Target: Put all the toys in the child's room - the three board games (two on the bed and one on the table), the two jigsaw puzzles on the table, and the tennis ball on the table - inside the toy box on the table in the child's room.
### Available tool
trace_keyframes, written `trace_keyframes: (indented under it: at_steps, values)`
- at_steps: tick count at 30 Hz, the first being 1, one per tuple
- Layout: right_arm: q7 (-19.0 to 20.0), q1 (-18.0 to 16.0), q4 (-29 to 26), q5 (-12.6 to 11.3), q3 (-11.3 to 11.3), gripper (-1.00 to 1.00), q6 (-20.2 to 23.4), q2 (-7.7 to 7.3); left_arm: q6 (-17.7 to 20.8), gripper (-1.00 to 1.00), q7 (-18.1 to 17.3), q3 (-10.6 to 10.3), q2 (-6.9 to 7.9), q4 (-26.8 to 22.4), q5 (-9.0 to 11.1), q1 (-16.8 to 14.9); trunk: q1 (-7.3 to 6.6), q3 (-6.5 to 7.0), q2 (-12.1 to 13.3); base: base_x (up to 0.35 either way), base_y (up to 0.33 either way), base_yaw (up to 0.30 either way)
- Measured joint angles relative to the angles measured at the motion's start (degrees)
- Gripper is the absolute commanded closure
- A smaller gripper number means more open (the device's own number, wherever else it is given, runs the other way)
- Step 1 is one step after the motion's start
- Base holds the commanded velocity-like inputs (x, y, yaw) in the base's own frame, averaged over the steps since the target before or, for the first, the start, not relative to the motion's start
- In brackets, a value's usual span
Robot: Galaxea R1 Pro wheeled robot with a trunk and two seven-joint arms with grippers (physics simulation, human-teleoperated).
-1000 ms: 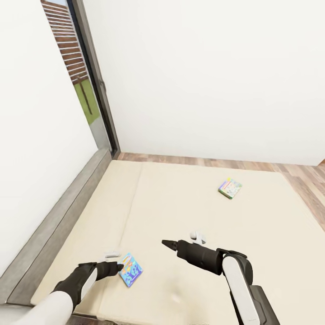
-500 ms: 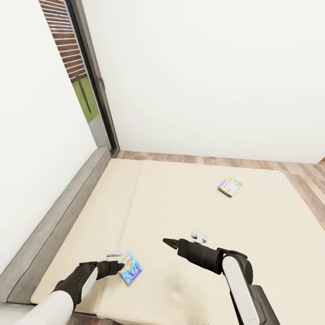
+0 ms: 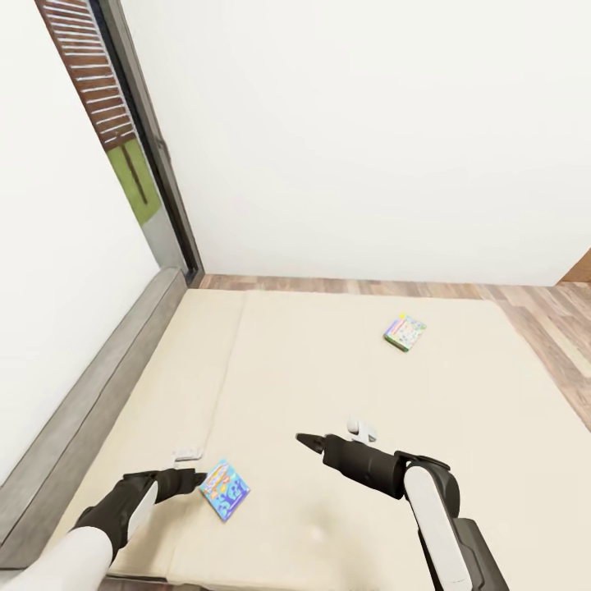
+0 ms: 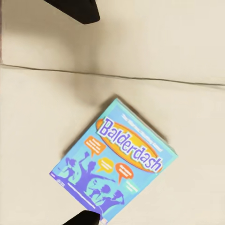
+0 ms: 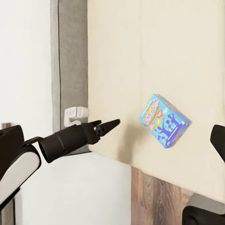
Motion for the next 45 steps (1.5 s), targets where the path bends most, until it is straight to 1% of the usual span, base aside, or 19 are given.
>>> trace_keyframes:
  at_steps: [12, 23, 39, 42, 45]
  values:
    - [0.0, 0.0, 0.3, 0.0, 0.0, -1.0, -0.1, 0.01, -0.1, -1.0, 0.0, 0.0, 0.07, 0.0, 0.0, 0.0, 0.0, -0.52, 0.0, 0.0, 0.0, -0.119]
    - [0.0, 0.0, 0.4, 0.1, 0.0, -1.0, -0.1, 0.09, -0.1, -1.0, -0.1, 0.0, 0.06, 0.0, 0.0, 0.0, 0.0, -0.82, 0.0, 0.0, 0.0, -0.016]
    - [0.0, 0.0, 0.6, 0.2, 0.1, -1.0, -0.1, 0.16, -0.4, -1.0, 0.1, 0.3, -0.08, 0.0, 0.2, 0.0, 0.0, -1.96, 0.0, 0.0, 0.0, -0.058]
    - [0.0, 0.0, 0.6, 0.2, 0.0, -1.0, -0.1, 0.12, -1.3, -1.0, 0.1, 0.3, -0.2, 0.0, 0.2, 0.0, 0.0, -2.22, 0.0, 0.0, 0.0, -0.072]
    - [0.0, 0.0, 0.6, 0.2, 0.0, -1.0, 0.0, 0.1, -3.1, -1.0, 0.1, 0.4, -0.55, 0.0, 0.2, 0.0, 0.0, -2.47, 0.0, 0.0, 0.0, -0.073]
